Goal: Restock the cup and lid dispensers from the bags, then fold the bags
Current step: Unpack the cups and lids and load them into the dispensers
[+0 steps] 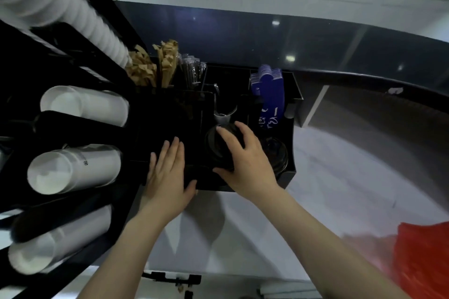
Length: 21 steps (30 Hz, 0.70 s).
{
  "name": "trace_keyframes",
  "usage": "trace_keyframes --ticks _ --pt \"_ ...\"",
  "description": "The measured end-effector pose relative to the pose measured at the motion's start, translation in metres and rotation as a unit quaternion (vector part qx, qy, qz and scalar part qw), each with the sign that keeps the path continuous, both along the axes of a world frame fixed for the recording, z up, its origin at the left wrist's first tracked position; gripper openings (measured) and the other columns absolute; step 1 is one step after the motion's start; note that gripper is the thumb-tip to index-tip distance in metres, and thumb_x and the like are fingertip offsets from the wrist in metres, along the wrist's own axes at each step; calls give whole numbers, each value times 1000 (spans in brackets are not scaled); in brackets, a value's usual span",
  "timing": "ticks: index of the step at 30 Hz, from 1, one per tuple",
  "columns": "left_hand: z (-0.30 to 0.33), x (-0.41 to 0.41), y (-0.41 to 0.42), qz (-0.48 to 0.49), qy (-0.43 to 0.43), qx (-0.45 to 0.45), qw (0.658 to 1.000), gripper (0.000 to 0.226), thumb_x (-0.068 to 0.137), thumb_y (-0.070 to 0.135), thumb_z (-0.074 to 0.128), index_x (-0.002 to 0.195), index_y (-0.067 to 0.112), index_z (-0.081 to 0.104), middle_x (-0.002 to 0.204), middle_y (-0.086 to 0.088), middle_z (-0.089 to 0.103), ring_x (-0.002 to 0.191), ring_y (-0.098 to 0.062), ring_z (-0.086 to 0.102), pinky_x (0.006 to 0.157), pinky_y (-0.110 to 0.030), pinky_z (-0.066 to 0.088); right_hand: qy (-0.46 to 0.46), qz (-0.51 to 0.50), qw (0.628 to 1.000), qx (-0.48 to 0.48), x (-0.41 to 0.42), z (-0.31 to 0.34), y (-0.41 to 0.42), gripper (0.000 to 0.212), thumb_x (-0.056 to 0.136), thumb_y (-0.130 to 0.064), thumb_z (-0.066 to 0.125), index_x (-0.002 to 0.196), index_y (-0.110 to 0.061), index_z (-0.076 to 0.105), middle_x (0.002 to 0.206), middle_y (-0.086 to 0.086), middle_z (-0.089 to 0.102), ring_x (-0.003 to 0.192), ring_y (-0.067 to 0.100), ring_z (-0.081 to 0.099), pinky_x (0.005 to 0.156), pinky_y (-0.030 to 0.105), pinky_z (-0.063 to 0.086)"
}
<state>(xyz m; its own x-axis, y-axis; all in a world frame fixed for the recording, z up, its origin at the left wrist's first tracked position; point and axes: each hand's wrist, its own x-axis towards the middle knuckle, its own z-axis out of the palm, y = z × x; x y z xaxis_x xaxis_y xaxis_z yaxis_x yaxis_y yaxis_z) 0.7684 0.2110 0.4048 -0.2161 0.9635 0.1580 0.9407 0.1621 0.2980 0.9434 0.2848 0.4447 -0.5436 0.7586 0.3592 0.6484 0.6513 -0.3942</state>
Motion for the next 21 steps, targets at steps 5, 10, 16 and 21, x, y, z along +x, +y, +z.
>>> trace_keyframes --ticks 5,10,16,21 --pt "2 -8 -10 7 -14 -8 1000 85 89 36 57 152 14 4 160 1 -1 136 -5 -21 113 -34 -17 -205 -36 976 59 -14 -19 9 86 76 -43 73 146 -20 29 150 21 28 139 36 29 113 62 4" --pt "0 -5 -11 -24 -44 -11 999 84 92 36 54 152 17 -1 160 4 2 136 -1 -21 112 -30 -18 -298 -47 952 46 -22 -29 12 87 72 -61 68 136 -11 36 156 16 22 146 31 15 107 70 -5" --pt "0 1 -11 -69 -51 0 996 73 94 33 50 152 27 7 160 9 5 137 1 -20 112 -27 -19 -297 -25 944 139 -4 -25 9 42 70 -42 76 105 -20 71 109 3 60 108 30 52 104 72 18" --pt "-4 14 -12 -111 -36 8 993 65 94 29 51 150 35 18 160 7 2 137 -5 -23 110 -27 -22 -281 -35 946 155 -5 -31 -1 25 78 -24 70 103 -20 73 88 -2 65 93 27 59 103 74 17"
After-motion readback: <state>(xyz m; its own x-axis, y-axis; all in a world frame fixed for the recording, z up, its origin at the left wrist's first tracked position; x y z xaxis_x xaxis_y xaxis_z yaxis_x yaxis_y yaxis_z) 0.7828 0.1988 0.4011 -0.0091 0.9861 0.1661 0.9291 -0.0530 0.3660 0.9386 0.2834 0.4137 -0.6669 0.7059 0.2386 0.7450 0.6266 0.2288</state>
